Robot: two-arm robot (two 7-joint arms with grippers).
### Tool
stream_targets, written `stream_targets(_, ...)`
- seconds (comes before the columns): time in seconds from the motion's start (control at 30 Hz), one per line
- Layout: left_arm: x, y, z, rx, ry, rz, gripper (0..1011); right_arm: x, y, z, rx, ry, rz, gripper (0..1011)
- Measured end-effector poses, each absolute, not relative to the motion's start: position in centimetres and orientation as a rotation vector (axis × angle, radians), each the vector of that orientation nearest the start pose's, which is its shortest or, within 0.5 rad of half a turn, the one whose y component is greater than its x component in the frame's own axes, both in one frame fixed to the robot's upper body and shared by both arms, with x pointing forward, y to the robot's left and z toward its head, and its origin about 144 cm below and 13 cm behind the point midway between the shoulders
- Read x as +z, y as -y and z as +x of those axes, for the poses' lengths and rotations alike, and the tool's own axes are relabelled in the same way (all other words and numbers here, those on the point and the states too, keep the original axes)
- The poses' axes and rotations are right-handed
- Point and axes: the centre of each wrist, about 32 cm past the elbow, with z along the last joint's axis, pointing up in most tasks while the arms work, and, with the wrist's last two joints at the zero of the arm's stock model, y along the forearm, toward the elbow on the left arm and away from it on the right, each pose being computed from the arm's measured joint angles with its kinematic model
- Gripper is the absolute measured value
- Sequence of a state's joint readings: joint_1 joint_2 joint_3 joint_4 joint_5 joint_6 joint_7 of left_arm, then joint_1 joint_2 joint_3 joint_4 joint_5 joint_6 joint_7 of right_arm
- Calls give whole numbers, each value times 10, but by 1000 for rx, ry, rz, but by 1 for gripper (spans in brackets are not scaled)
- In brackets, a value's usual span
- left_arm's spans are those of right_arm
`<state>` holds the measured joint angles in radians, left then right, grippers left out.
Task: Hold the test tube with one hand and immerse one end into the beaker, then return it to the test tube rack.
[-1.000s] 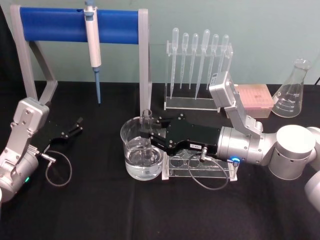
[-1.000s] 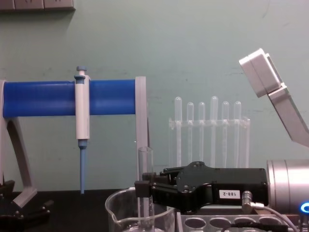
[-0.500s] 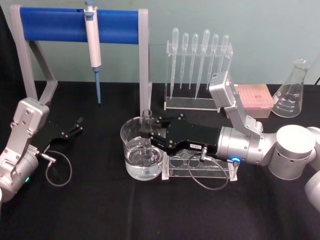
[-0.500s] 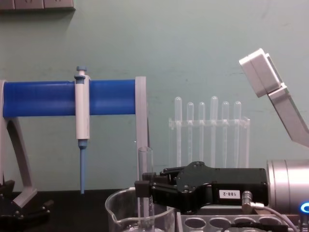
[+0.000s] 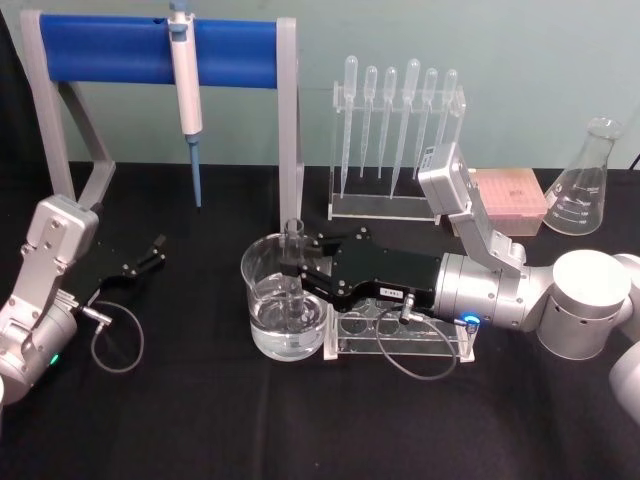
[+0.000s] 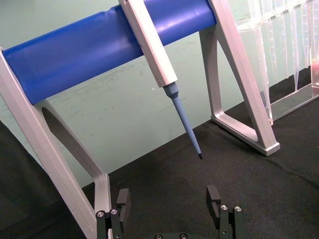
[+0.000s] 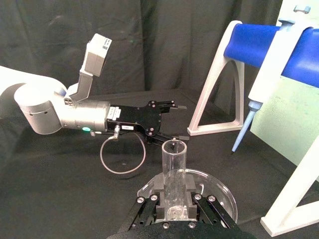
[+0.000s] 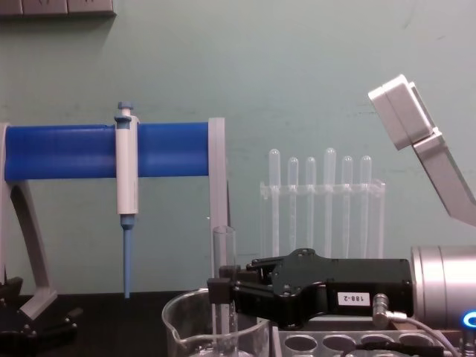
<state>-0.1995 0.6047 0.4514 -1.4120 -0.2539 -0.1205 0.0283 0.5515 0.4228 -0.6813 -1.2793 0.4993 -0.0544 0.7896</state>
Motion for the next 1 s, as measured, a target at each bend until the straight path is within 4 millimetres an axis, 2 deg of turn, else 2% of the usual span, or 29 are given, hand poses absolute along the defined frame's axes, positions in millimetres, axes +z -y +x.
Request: stream_targets(1.0, 1140, -310, 489, 1248, 285, 305, 1000, 1197, 208, 566, -326, 93, -114, 233)
